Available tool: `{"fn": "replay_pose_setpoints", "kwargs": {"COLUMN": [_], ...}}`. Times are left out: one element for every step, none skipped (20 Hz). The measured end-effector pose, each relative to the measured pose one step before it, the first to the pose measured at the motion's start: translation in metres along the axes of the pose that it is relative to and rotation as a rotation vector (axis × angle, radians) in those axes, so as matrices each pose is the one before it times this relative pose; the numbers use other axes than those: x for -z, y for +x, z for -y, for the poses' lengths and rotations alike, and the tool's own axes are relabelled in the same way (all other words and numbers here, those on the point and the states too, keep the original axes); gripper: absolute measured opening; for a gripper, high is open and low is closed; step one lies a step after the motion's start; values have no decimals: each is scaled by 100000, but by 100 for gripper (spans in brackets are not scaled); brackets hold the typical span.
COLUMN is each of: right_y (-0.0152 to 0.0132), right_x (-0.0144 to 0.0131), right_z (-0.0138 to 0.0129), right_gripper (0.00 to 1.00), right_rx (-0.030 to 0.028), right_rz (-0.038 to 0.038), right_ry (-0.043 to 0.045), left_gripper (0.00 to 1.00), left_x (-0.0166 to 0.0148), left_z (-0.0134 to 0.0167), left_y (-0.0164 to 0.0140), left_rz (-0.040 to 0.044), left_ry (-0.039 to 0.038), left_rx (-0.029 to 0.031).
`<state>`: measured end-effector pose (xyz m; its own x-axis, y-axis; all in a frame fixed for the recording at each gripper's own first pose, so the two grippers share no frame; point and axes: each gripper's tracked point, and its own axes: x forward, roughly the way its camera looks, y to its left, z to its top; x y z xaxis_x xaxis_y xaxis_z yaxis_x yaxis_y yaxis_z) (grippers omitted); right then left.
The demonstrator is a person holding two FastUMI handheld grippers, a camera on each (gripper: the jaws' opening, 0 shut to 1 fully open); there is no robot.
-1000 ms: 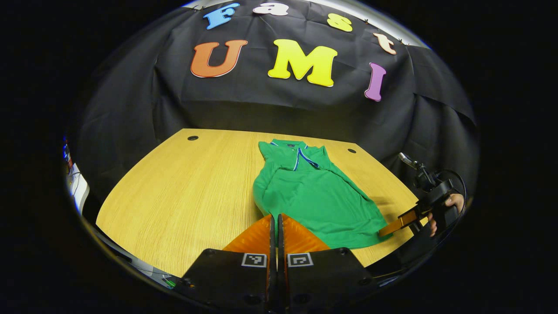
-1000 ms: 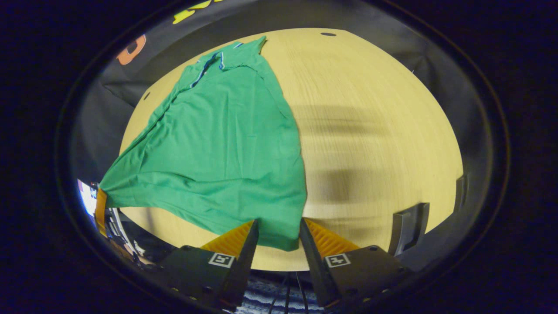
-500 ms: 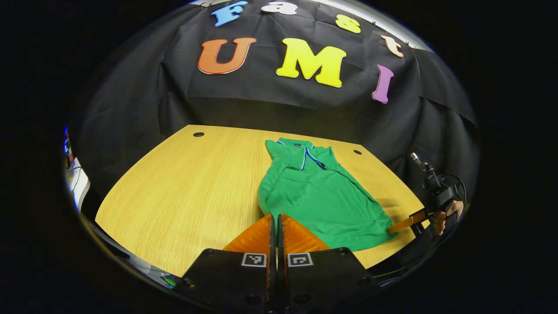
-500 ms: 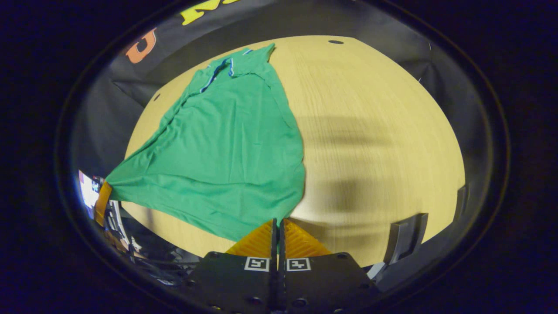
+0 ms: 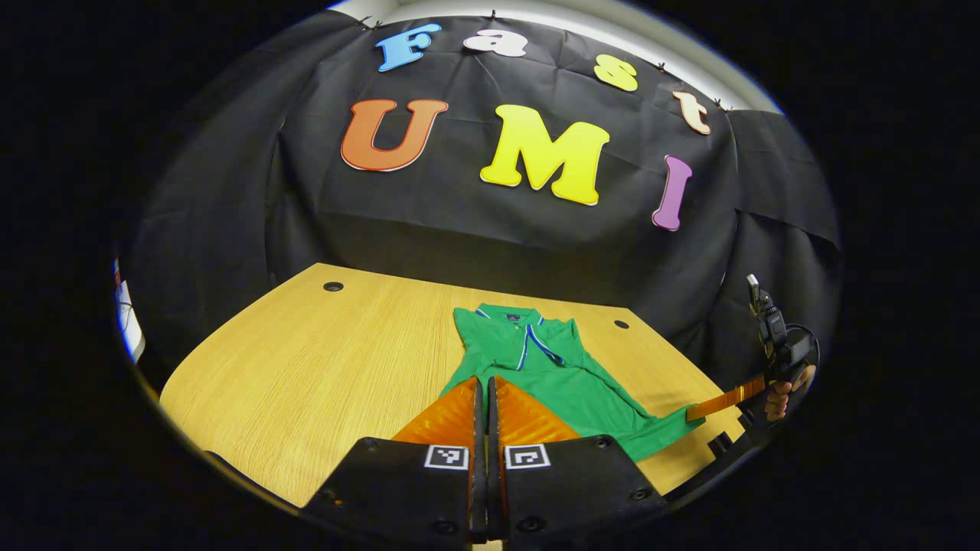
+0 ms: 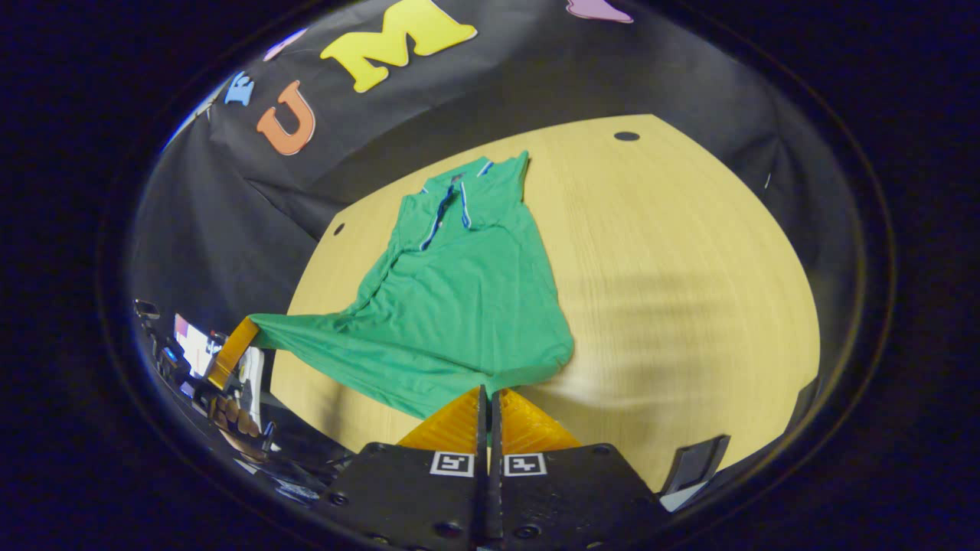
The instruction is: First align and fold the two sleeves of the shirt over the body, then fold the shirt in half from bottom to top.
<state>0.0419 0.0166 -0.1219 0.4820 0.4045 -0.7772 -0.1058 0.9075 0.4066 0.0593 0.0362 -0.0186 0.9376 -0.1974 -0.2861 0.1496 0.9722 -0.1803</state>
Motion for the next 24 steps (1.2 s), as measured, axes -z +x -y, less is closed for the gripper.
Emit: {"fn": "replay_pose_setpoints", "kwargs": {"right_y": [80,177,371,472,160,732,793,831,827,906,934,824,945,1062,1191,1295,848,1198,1137,898,923,613,590,430], "right_x": [-1553,-1396,-1530,-1427,-1286,-1469,-1313,-1318,-1293,-1322,-1176,-1186,-1212,-1068,-1114,-720,10,-476,-250,-213,-564,-499,-626,-667], "right_z": [-393,-62,-157,-86,-195,-264,-157,53,120,139,253,160,127,303,183,364,682,270,127,154,-42,-73,-268,-475], "right_gripper": [0,0,0,0,0,0,2,0,0,0,0,0,0,0,0,0,0,0,0,0,0,0,0,0], "right_rx": [-550,348,450,309,-19,-621,-431,296,321,530,919,544,246,371,-196,1231,2090,738,19,-307,-861,-666,-2004,-2483], "right_rz": [2245,2032,1864,1083,848,846,1170,1100,772,1311,1316,1373,1727,1715,1761,746,188,-174,-972,-586,336,271,430,215], "right_ry": [-368,-762,-425,-449,760,205,347,745,191,148,277,-187,-190,135,1008,527,84,366,34,348,756,723,1180,2183], "left_gripper": [3,3,3,3,3,3,3,4,4,4,4,4,4,4,4,4,4,4,4,4,4,4,4,4], "left_x": [-420,-597,-500,-517,-444,-373,-288,-202,-219,-268,-146,-106,-13,62,233,367,378,441,353,479,339,47,-221,-137], "left_z": [-122,-278,-168,-157,-224,-144,-177,-263,-156,-224,-186,-7,26,-215,-366,-4,-56,-272,-408,-382,-248,-240,-271,-328], "left_y": [784,860,1024,905,999,1092,1099,1164,1191,1278,1344,1494,1276,1451,1560,1202,1245,1432,1363,1326,1044,824,833,693], "left_rz": [-167,469,375,411,507,141,-134,-509,-146,465,360,-46,34,-117,-619,-918,-744,-912,-680,-947,-591,-13,802,675], "left_ry": [-487,55,330,366,-3,-144,-296,-110,-5,95,-53,503,1252,2162,2102,607,160,15,183,33,-406,-216,-306,-418], "left_rx": [-279,-753,-505,-324,-461,13,-781,-776,-372,-382,-454,129,307,-879,-1157,151,222,-887,-1219,-783,-889,-411,-931,-626]}}
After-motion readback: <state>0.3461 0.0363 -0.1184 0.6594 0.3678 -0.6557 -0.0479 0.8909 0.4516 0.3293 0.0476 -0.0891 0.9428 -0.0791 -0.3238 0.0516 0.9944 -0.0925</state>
